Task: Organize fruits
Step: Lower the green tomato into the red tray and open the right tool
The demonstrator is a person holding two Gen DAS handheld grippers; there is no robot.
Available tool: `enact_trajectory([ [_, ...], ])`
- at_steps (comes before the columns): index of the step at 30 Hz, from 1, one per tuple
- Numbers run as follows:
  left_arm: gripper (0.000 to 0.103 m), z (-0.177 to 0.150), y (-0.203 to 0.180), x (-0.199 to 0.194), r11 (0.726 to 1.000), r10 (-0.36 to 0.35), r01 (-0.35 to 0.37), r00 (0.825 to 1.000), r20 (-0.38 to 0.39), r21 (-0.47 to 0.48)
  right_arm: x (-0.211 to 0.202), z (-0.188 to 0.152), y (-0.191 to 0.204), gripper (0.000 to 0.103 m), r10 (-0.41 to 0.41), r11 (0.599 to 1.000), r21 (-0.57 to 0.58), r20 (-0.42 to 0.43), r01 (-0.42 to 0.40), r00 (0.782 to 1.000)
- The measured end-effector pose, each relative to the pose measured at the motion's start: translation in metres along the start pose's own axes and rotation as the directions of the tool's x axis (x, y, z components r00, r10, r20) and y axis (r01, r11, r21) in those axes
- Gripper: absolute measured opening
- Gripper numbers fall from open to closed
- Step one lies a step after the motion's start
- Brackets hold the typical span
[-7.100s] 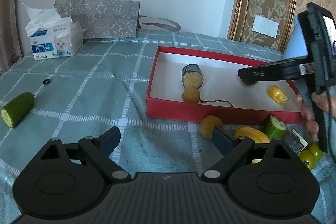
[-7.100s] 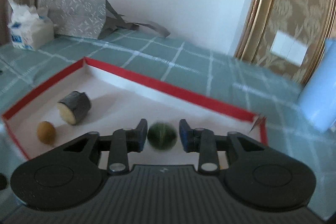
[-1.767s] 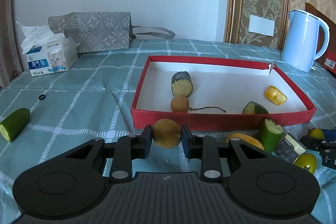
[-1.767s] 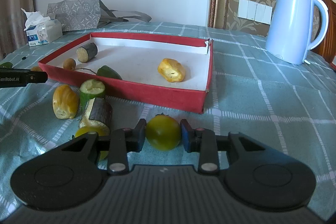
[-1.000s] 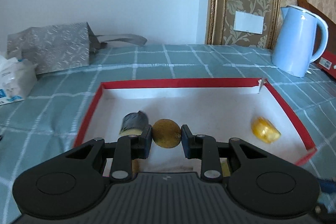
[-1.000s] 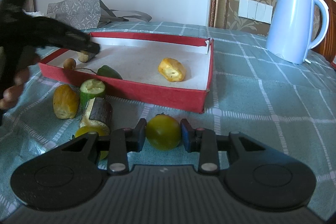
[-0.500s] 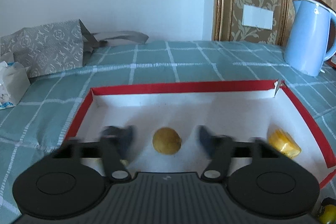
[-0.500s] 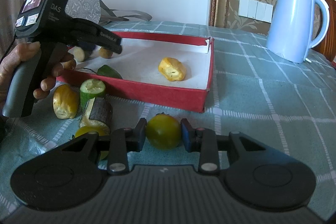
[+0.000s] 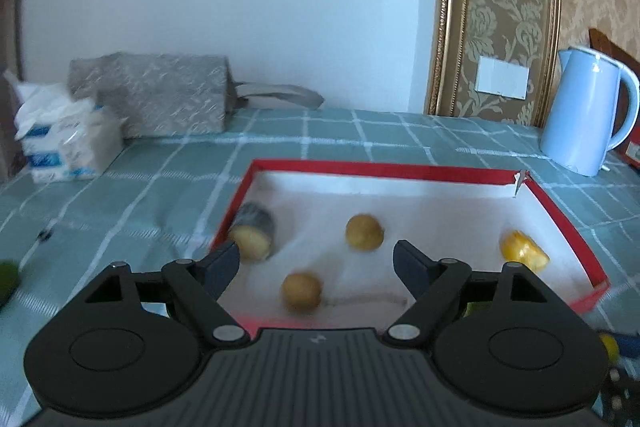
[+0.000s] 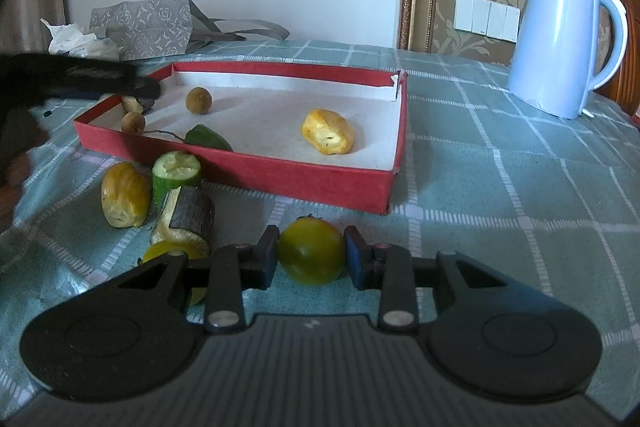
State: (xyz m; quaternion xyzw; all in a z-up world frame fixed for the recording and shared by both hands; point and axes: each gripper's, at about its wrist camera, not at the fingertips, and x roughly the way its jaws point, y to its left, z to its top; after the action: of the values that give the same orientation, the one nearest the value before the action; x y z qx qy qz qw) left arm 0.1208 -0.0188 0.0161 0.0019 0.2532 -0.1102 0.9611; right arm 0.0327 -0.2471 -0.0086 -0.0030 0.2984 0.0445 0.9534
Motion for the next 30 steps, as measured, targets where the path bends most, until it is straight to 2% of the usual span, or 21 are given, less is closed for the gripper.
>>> enact_trajectory([
  [7,0.084,-0.019,0.022,-0.020,0.999,0.024,-0.025,0.999,-0.042,-0.024,-0.001,-0.001,-0.001,0.033,0.001,1.000,0.004,0.005,-0.001,1.000],
  [12,0.085,-0.027,0.028,-0.016,0.998,0.054,-0.056,0.995,-0.085,-0.017,-0.002,-0.001,-0.002,0.033,-0.005,1.000,0.009,0.010,0.005,1.000],
  [18,0.085,-0.029,0.026,-0.009,0.996,0.093,-0.093,0.989,-0.114,0.003,-0.016,0.003,0.001,0.033,-0.014,1.000,-0.006,0.079,0.014,0.997],
  [23,0.085,-0.029,0.024,-0.012,0.997,0.081,-0.079,0.991,-0.103,0.015,-0.017,0.032,0.007,0.033,-0.031,0.998,-0.045,0.129,0.037,0.991],
  [30,0.085,-0.029,0.022,-0.012,0.998,0.066,-0.065,0.992,-0.105,0.015,0.035,0.079,0.012,0.033,-0.019,0.998,-0.062,0.097,0.026,0.995],
])
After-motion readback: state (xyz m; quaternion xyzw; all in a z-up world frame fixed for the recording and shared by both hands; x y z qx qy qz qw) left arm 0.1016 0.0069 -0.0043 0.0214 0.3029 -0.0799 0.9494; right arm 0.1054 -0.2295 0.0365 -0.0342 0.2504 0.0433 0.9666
